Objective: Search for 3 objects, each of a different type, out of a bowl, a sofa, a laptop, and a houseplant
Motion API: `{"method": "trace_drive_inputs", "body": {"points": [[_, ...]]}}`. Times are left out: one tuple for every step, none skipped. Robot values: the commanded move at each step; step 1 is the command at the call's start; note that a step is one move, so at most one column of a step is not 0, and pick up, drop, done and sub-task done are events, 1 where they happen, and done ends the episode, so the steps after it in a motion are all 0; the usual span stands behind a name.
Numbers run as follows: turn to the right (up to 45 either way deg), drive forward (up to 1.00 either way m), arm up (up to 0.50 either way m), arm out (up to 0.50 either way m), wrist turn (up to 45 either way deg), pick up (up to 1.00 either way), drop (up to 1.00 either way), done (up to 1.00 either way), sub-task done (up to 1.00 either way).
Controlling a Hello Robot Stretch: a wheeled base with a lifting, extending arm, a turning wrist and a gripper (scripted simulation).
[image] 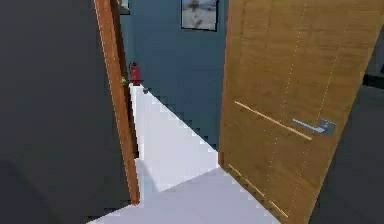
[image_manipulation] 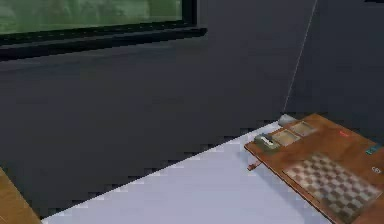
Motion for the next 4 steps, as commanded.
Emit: {"method": "trace_drive_inputs", "body": {"points": [[-45.0, 0.0, 0.0, 0.0, 0.0, 0.0, 0.0, 0.0, 0.0], [-45.0, 0.0, 0.0, 0.0, 0.0, 0.0, 0.0, 0.0, 0.0], [-15.0, 0.0, 0.0, 0.0, 0.0, 0.0, 0.0, 0.0, 0.0], [0.0, 0.6, 0.0, 0.0, 0.0, 0.0, 0.0, 0.0, 0.0]]}}
